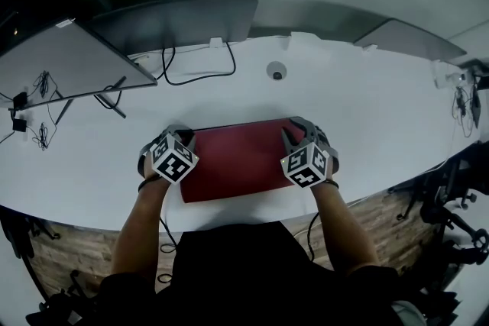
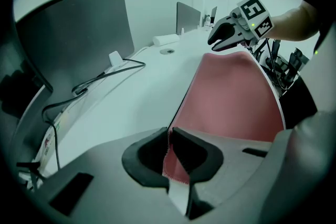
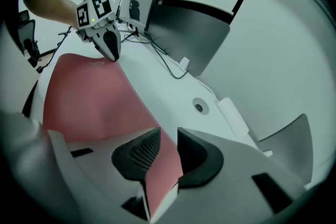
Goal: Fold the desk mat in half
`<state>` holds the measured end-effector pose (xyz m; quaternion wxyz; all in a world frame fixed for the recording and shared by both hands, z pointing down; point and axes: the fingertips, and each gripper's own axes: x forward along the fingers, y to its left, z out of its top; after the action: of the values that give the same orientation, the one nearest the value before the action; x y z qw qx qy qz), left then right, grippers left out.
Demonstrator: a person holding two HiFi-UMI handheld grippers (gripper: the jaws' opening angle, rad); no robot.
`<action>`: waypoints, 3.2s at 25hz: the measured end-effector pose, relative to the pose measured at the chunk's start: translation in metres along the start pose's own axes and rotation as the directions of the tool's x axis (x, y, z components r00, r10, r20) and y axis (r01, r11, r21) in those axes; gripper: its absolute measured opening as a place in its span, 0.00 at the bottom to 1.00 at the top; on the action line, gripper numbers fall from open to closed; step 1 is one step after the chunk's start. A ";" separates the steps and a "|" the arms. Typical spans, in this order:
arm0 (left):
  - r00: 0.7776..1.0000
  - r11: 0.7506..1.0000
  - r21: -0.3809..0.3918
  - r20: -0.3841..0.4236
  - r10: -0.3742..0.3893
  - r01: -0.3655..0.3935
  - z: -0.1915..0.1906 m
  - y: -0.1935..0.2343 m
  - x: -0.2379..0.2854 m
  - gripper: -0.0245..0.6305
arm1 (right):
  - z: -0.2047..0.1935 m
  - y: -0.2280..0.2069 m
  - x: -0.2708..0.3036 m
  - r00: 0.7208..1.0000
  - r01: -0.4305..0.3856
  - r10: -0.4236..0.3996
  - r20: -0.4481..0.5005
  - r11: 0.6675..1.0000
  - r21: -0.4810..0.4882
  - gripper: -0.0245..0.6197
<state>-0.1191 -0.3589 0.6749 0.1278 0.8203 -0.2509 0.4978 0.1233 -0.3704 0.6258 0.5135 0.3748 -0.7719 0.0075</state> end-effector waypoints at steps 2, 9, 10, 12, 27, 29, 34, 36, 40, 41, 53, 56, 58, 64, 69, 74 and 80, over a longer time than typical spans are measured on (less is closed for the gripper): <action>1.000 1.000 -0.012 0.010 -0.003 0.003 0.001 0.002 0.000 0.08 | -0.002 0.005 -0.010 1.000 0.002 -0.002 0.000 1.000 0.010 0.19; 0.999 1.000 0.001 0.032 0.011 -0.011 0.006 0.005 0.001 0.08 | -0.008 0.045 -0.042 0.998 -0.059 0.059 0.001 0.998 0.023 0.19; 0.999 1.000 0.000 0.034 0.025 -0.025 0.006 0.007 0.001 0.08 | -0.007 0.051 -0.047 0.998 -0.069 0.069 0.008 0.997 0.039 0.19; 0.997 0.998 -0.010 0.042 0.068 -0.068 0.005 0.014 -0.003 0.08 | -0.005 0.064 -0.055 0.996 -0.093 0.092 0.019 0.993 0.068 0.19; 0.971 0.992 -0.118 0.229 0.073 -0.047 0.002 -0.005 -0.061 0.09 | 0.000 0.110 -0.089 0.992 -0.121 0.116 0.039 0.979 0.163 0.16; 0.962 0.990 -0.136 0.261 0.077 -0.043 0.003 -0.010 -0.071 0.09 | 0.004 0.114 -0.090 0.991 -0.130 0.122 0.055 0.977 0.168 0.13; 0.944 0.976 -0.216 0.319 0.088 -0.018 0.008 -0.029 -0.101 0.09 | 0.008 0.116 -0.096 0.985 -0.165 0.154 0.074 0.968 0.187 0.09; 0.938 0.972 -0.236 0.334 0.094 -0.013 0.011 -0.050 -0.108 0.09 | 0.006 0.118 -0.099 0.981 -0.186 0.172 0.088 0.964 0.188 0.09; 0.931 0.954 -0.300 0.341 0.129 -0.022 0.011 -0.097 -0.115 0.09 | -0.025 0.111 -0.105 0.987 -0.158 0.151 0.052 0.968 0.194 0.09; 0.930 0.948 -0.317 0.338 0.142 -0.030 0.011 -0.107 -0.114 0.09 | -0.036 0.106 -0.107 0.990 -0.143 0.137 0.044 0.967 0.210 0.09; 0.960 0.914 -0.346 0.099 0.262 -0.214 -0.011 -0.167 -0.068 0.09 | -0.119 0.092 -0.101 0.970 -0.222 0.176 0.166 0.922 0.319 0.08; 0.955 0.902 -0.350 0.055 0.290 -0.253 -0.015 -0.167 -0.060 0.09 | -0.124 0.098 -0.100 0.966 -0.232 0.176 0.188 0.913 0.335 0.08; 0.954 0.906 -0.324 0.033 0.299 -0.273 -0.017 -0.170 -0.053 0.09 | -0.130 0.104 -0.101 0.961 -0.249 0.191 0.199 0.909 0.333 0.08; 0.947 0.897 -0.312 -0.038 0.318 -0.313 -0.022 -0.172 -0.040 0.09 | -0.134 0.103 -0.102 0.950 -0.270 0.201 0.238 0.913 0.304 0.06; 0.943 0.882 -0.341 -0.047 0.331 -0.326 -0.021 -0.169 -0.038 0.09 | -0.125 0.089 -0.098 0.950 -0.263 0.197 0.243 0.923 0.282 0.05; 0.936 0.871 -0.350 -0.053 0.349 -0.345 -0.017 -0.167 -0.039 0.09 | -0.116 0.076 -0.097 0.948 -0.255 0.182 0.261 0.925 0.280 0.05; 0.936 0.866 -0.369 -0.029 0.351 -0.336 -0.018 -0.168 -0.040 0.09 | -0.114 0.023 -0.108 0.945 -0.214 0.090 0.314 0.898 0.384 0.19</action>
<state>-0.0576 -0.1976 0.6548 0.1837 0.7335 -0.4841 0.4403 0.2201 -0.2468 0.6025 0.3022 0.4099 -0.8463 0.1564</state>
